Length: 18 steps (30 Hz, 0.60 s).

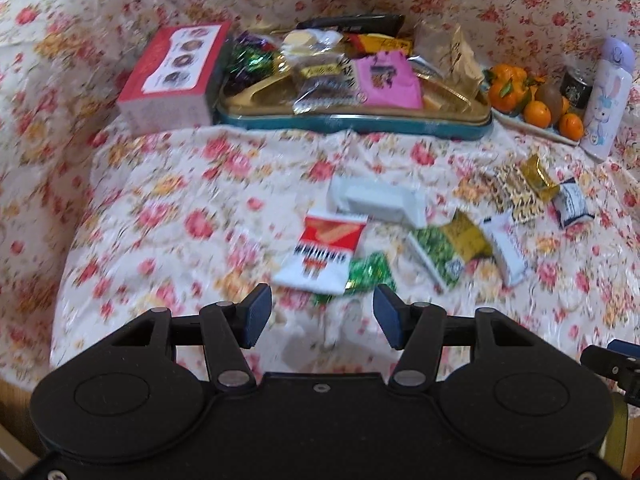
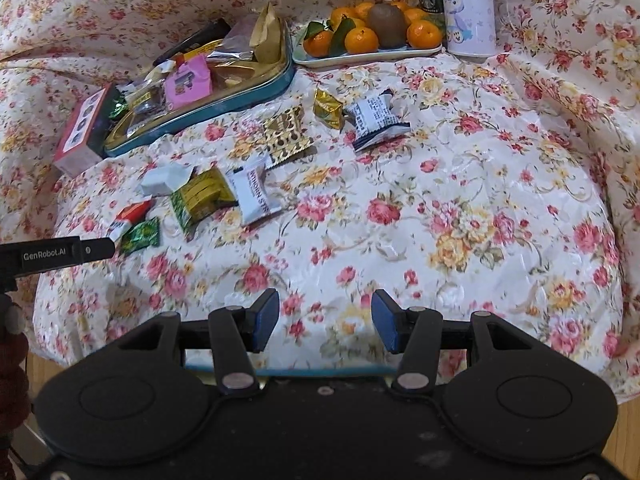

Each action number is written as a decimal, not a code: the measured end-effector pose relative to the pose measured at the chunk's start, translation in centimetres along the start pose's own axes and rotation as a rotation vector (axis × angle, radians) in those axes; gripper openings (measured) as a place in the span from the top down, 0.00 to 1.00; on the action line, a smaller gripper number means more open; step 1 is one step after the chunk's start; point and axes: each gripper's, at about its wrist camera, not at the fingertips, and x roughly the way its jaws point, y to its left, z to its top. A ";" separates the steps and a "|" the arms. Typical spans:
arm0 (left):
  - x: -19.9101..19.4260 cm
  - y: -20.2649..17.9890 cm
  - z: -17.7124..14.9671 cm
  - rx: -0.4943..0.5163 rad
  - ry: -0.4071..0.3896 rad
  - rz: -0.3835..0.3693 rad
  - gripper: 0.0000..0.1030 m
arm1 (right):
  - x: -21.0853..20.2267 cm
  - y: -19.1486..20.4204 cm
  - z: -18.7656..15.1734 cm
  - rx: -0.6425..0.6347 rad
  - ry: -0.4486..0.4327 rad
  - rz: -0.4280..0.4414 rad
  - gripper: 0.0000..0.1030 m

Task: Organize snacks
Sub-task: 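Move left tool to the red wafer packet while right tool approaches white packet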

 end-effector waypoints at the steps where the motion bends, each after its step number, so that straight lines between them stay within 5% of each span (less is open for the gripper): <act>1: 0.3 -0.1 0.2 0.003 -0.001 0.004 0.40 | 0.2 0.0 0.2 0.002 0.000 -0.004 0.48; 18: 4.9 0.9 2.2 -0.054 0.011 -0.022 0.47 | 2.9 -0.2 2.8 0.010 0.003 -0.030 0.48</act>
